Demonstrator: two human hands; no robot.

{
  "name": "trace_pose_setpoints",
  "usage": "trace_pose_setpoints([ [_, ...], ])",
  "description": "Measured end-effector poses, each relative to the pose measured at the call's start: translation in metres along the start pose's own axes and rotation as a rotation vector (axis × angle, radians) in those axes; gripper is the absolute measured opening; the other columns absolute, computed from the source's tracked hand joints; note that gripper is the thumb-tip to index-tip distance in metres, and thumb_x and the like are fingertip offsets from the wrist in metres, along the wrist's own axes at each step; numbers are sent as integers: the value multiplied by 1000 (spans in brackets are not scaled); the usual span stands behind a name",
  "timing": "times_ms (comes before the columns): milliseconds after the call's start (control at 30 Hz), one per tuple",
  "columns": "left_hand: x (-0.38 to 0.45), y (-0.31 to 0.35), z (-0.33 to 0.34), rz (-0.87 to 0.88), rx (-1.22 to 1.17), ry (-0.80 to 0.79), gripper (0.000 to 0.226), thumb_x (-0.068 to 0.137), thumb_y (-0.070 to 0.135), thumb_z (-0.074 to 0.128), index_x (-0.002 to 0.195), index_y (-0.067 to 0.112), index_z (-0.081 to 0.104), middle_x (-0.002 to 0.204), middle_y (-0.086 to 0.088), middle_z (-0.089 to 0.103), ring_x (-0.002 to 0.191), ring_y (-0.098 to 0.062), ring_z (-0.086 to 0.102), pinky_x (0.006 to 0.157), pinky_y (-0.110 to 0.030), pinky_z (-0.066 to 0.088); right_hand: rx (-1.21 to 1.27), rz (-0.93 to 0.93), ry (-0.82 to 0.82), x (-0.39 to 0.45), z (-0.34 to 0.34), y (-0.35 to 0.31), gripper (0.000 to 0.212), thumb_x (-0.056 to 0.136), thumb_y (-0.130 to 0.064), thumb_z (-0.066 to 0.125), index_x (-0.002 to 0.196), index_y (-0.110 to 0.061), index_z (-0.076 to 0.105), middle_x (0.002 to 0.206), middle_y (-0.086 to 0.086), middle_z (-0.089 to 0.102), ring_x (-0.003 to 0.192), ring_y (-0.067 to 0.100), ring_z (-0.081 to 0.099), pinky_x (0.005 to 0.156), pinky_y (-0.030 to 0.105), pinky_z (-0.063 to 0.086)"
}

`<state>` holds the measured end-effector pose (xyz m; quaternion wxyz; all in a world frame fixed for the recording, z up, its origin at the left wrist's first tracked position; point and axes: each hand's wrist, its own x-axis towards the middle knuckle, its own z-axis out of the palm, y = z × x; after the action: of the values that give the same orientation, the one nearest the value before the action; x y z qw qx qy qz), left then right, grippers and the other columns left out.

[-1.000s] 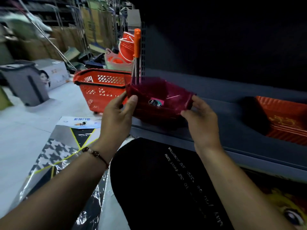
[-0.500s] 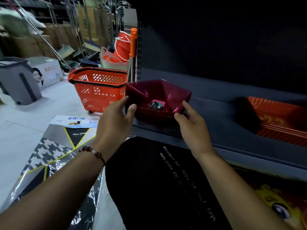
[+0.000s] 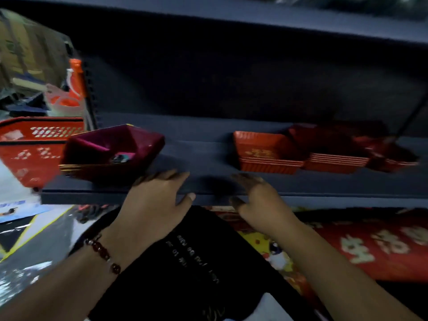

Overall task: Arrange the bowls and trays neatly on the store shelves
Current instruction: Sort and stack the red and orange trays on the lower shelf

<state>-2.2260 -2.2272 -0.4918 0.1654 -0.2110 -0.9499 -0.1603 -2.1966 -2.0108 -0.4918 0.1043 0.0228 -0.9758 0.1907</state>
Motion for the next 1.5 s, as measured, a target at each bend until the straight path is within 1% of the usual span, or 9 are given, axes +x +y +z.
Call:
trace_pose_setpoints([
  [167, 26, 95, 27, 173, -60, -136, 57, 92, 58, 43, 144, 35, 39, 146, 18, 41, 131, -9, 40, 102, -29, 37, -27, 173, 73, -38, -63, 93, 53, 88, -24, 63, 139, -19, 48, 138, 7, 49, 125, 27, 47, 99, 36, 42],
  [333, 78, 182, 41, 303, -203, -145, 50, 92, 52, 48, 140, 37, 42, 141, 17, 44, 126, -10, 42, 96, -30, 40, -133, 336, 203, -36, -118, 180, 50, 89, -29, 61, 136, -16, 50, 136, 9, 48, 121, 32, 50, 93, 39, 47],
  [433, 110, 219, 54, 348, -178, -97, 51, 94, 47, 49, 142, 31, 43, 142, 10, 45, 129, -13, 42, 101, -29, 35, -190, 277, 282, -13, -136, 221, 58, 87, -29, 61, 142, -15, 43, 142, 10, 44, 129, 31, 43, 103, 41, 42],
  [567, 140, 248, 76, 367, -123, -70, 51, 95, 47, 48, 142, 29, 43, 140, 7, 48, 127, -17, 44, 105, -36, 37, -383, 306, 237, 22, -144, 250, 68, 95, -34, 49, 152, -18, 17, 160, 7, 14, 146, 35, 11, 119, 45, 17],
  [667, 149, 255, 86, 368, -113, -55, 48, 95, 45, 48, 140, 29, 45, 138, 7, 49, 126, -16, 44, 105, -36, 37, -538, 291, 187, 48, -146, 264, 58, 97, -24, 41, 151, -16, 22, 157, 10, 24, 146, 37, 7, 118, 49, 6],
  [800, 156, 241, 92, 365, -90, -59, 47, 95, 44, 48, 140, 29, 46, 139, 8, 49, 126, -14, 44, 105, -35, 36, -667, 243, 151, 67, -156, 276, 39, 92, -18, 44, 128, -12, 56, 133, 10, 55, 130, 30, 42, 117, 46, 14],
  [933, 161, 228, 90, 332, -76, -71, 46, 95, 42, 49, 139, 30, 47, 140, 8, 48, 126, -14, 45, 103, -32, 38, -763, 221, 226, 61, -164, 288, 35, 94, -19, 42, 122, -12, 61, 128, 9, 56, 121, 29, 46, 103, 40, 31],
  [1267, 153, 214, 81, 329, -112, -41, 46, 96, 40, 51, 140, 30, 45, 140, 11, 47, 125, -9, 45, 100, -27, 38, -650, 58, 437, 42, -183, 278, 34, 89, -34, 49, 114, -20, 67, 109, 8, 62, 98, 29, 54, 81, 43, 46],
  [1500, 123, 190, 65, 120, -494, -168, 39, 95, 35, 56, 133, 28, 54, 131, 11, 53, 108, -1, 48, 82, -17, 35, -551, -99, 621, -20, -178, 241, 22, 81, -8, 67, 102, -12, 70, 93, 8, 59, 84, 27, 49, 66, 30, 39],
])
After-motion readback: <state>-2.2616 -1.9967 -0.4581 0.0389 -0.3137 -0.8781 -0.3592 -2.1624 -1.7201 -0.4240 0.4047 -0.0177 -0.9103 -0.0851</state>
